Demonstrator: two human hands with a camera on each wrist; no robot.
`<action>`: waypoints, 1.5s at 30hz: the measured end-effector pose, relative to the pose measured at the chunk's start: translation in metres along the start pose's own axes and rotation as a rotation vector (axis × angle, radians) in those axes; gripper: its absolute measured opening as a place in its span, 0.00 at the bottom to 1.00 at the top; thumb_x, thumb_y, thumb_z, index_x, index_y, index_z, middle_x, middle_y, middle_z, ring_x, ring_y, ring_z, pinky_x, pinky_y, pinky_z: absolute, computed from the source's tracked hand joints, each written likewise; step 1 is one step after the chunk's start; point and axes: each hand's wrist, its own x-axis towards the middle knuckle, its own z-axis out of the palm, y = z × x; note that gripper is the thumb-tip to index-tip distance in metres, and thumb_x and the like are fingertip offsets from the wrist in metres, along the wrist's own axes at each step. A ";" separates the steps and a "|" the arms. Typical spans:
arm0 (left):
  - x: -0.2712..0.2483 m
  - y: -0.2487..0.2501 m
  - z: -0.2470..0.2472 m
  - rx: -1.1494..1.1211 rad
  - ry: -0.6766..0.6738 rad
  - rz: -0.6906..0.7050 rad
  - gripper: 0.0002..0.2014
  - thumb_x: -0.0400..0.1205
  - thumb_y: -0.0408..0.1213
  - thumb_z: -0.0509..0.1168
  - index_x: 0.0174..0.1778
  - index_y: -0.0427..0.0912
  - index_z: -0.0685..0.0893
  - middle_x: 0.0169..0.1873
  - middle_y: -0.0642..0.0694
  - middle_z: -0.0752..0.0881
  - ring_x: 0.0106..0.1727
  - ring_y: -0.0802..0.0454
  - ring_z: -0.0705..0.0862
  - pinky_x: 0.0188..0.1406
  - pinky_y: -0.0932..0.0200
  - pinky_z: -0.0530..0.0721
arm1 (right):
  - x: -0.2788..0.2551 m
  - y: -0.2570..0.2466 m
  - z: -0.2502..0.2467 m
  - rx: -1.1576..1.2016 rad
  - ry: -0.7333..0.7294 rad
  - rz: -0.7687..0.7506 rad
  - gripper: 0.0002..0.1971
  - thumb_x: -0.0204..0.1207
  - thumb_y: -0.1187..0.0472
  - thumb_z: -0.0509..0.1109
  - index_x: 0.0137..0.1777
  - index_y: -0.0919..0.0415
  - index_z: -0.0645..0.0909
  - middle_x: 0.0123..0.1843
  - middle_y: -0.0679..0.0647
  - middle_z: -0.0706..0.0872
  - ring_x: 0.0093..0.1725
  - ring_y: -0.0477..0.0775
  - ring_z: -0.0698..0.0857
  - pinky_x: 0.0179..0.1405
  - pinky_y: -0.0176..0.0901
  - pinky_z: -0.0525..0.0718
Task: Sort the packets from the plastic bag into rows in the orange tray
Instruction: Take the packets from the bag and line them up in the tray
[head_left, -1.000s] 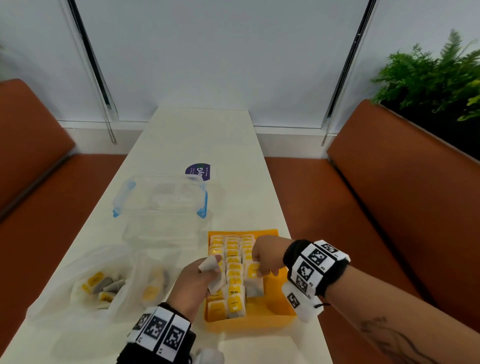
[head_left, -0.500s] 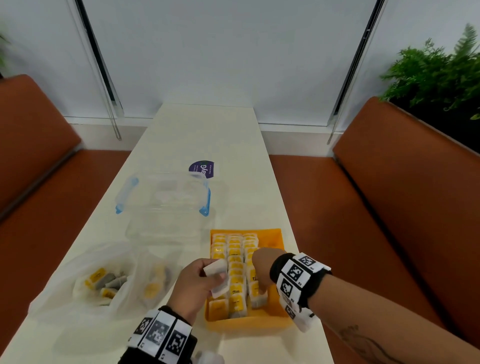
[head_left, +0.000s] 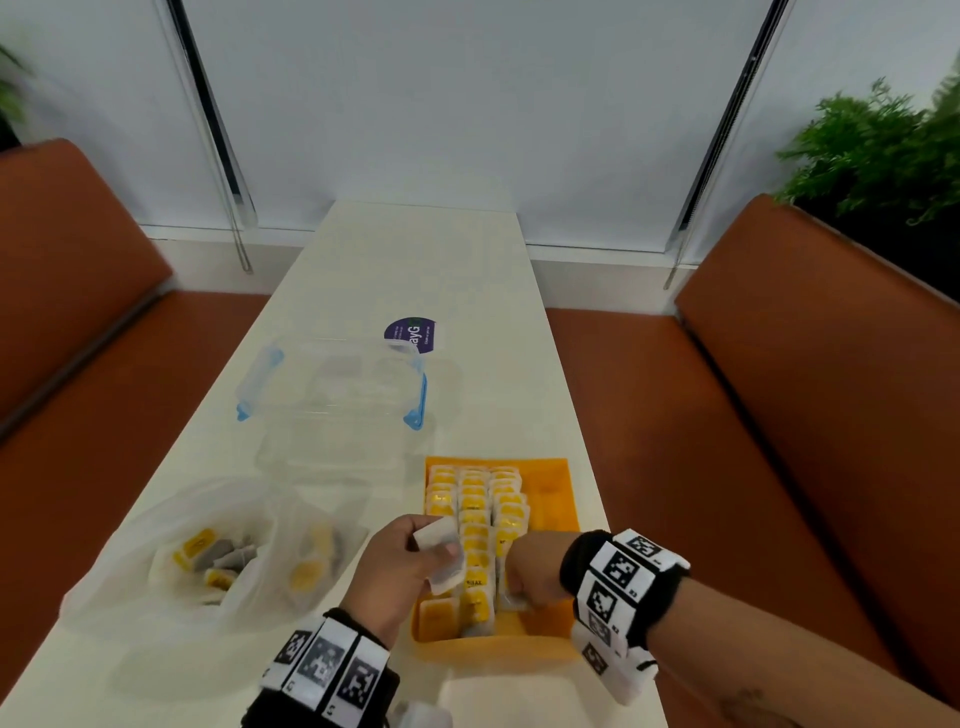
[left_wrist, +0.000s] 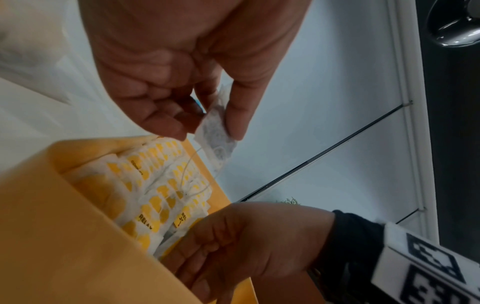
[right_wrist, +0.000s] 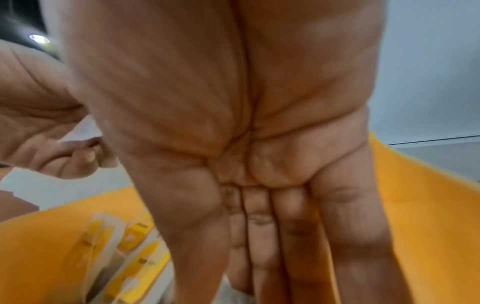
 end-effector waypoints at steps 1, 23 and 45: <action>0.001 -0.001 0.000 -0.001 0.003 -0.004 0.11 0.71 0.27 0.72 0.47 0.37 0.81 0.41 0.41 0.83 0.40 0.49 0.81 0.33 0.59 0.80 | -0.001 -0.001 -0.002 0.002 -0.002 0.003 0.09 0.82 0.68 0.59 0.49 0.73 0.80 0.36 0.62 0.79 0.32 0.59 0.75 0.31 0.40 0.74; 0.000 -0.001 0.001 0.019 -0.004 -0.034 0.07 0.77 0.25 0.68 0.47 0.40 0.81 0.43 0.40 0.84 0.40 0.50 0.83 0.27 0.63 0.83 | -0.021 0.023 -0.007 0.961 0.211 0.154 0.15 0.76 0.69 0.69 0.62 0.64 0.82 0.52 0.57 0.86 0.58 0.59 0.88 0.56 0.47 0.87; 0.007 0.006 0.026 0.169 -0.062 0.083 0.18 0.62 0.26 0.79 0.42 0.42 0.80 0.30 0.49 0.80 0.30 0.53 0.80 0.26 0.61 0.78 | -0.046 0.016 -0.013 1.194 0.534 -0.205 0.07 0.74 0.63 0.74 0.39 0.56 0.78 0.35 0.58 0.87 0.25 0.44 0.83 0.16 0.33 0.73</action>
